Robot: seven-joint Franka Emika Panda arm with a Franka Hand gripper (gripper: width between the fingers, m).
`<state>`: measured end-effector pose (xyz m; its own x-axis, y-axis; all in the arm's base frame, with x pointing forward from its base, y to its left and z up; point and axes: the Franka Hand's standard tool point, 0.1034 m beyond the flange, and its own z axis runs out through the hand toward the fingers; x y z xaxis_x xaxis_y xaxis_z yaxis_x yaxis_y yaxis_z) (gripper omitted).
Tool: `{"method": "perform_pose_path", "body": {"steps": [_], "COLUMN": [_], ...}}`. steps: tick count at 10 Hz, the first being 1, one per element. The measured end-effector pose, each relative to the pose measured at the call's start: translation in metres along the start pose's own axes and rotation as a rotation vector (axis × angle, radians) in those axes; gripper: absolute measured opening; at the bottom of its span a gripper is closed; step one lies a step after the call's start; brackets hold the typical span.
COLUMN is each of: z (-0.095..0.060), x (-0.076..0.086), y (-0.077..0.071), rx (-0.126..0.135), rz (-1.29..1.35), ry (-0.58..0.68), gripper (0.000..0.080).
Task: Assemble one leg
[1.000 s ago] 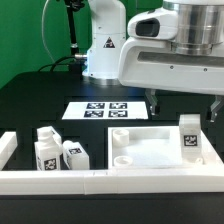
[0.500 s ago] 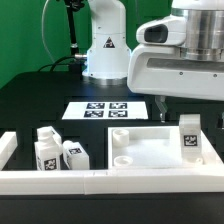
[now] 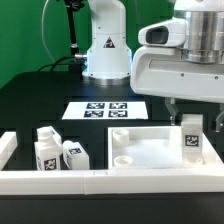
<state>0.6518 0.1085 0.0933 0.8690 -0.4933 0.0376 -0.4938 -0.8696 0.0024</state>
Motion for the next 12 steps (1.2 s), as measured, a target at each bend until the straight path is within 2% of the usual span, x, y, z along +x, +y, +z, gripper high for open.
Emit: {"method": "perform_pose_path", "body": {"steps": [1,4,6,8,9,10,12], "z": [0.000,0.000,0.001,0.002,0.001,0.002,0.001], "x": [0.000,0.001,0.001,-0.004,-0.006,-0.007,-0.007], "y": [0.000,0.003,0.007,0.012,0.012,0.013,0.013], "rx": [0.000,-0.003,-0.001,0.042,0.074,0.095,0.095], "rz": [0.062,0.274,0.576,0.945,1.070,1.139,1.091], "ry": [0.000,0.001,0.016,-0.004,-0.015,-0.027,-0.023], "gripper": [0.0283,0.0284,0.0284,0.0284,0.0284,0.0284,0.0285]}}
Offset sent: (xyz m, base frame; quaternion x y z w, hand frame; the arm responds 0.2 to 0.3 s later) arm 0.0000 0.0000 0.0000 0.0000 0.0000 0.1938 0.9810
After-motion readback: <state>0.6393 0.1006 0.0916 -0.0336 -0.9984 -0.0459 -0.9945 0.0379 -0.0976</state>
